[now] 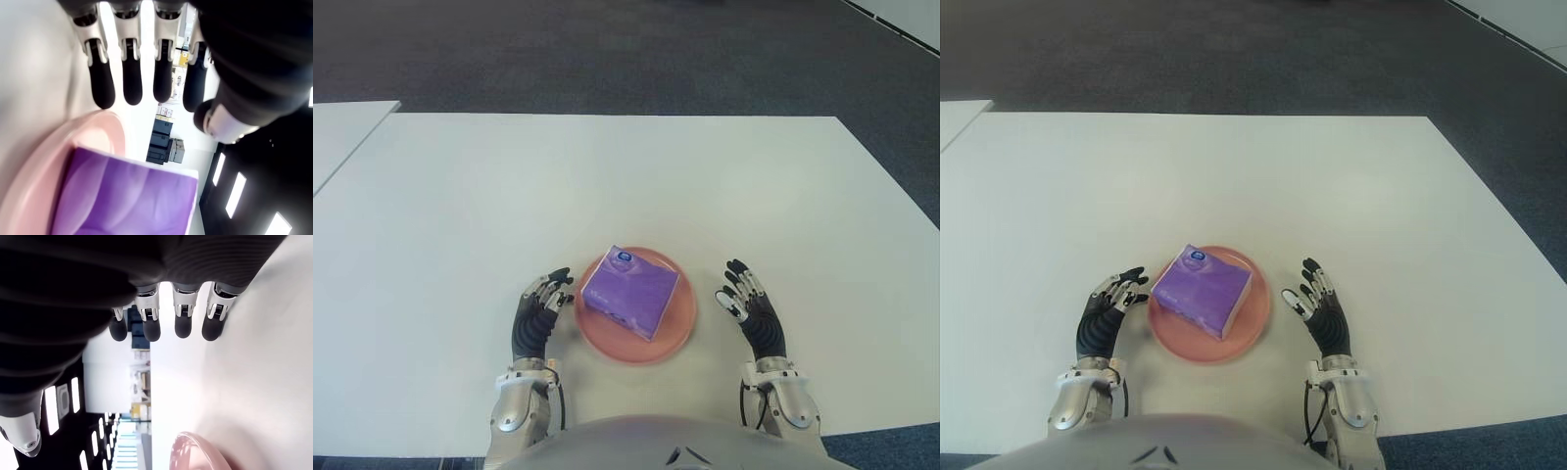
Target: Put the tissue paper into the plate.
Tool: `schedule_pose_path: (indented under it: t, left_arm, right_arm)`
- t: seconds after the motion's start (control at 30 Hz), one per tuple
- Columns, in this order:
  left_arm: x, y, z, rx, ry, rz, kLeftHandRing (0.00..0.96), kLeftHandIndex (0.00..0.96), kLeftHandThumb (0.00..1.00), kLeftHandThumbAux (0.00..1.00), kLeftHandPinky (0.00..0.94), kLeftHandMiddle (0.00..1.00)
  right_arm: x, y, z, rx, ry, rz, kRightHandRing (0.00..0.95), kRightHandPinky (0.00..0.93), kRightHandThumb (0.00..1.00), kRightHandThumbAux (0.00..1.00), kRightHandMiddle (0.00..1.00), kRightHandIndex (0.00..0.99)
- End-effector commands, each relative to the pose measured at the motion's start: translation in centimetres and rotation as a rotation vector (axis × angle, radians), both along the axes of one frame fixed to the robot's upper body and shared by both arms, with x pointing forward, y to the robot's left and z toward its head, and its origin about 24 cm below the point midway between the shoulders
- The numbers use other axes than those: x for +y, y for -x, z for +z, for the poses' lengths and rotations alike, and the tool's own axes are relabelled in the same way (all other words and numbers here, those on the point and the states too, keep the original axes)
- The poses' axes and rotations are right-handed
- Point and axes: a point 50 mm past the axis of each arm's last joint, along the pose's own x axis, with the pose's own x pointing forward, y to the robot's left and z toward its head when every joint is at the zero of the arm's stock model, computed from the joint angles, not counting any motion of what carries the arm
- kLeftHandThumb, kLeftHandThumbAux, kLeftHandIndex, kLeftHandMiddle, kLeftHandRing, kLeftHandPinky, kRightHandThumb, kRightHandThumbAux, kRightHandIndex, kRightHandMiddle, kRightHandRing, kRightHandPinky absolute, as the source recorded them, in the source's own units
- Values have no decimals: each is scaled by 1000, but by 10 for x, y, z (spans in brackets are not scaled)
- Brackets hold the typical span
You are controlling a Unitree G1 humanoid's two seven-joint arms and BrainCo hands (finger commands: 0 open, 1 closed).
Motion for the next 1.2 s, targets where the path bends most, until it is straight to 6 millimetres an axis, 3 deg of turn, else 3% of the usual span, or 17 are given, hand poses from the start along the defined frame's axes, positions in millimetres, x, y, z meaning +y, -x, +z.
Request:
schedule_pose_path:
  t: [0.03, 0.77, 1.1, 1.13, 1.2]
  left_arm:
    - [7, 4, -10, 57, -15, 16, 291, 407, 680, 715, 338, 273]
    - [2, 9, -10, 57, -22, 26, 300, 406, 678, 716, 345, 279]
    - [-18, 22, 14, -1, -61, 25, 296, 404, 676, 716, 335, 273]
    - [-19, 22, 15, -6, -68, 21, 289, 345, 539, 687, 324, 266]
    - [-19, 23, 16, -18, -86, 8, 278, 280, 380, 650, 306, 255]
  right_arm:
    - [-2, 6, -1, 32, 4, -5, 22, 0, 131, 563, 89, 64]
    - [-9, 17, 0, 65, -11, -30, 22, 0, 164, 570, 96, 73]
    - [-12, 20, 2, 68, 7, -27, 21, 0, 146, 566, 98, 75]
    - [-12, 20, 2, 68, 8, -27, 22, 0, 146, 566, 98, 76]
    - [-13, 20, 2, 72, 8, -28, 23, 0, 146, 568, 100, 78]
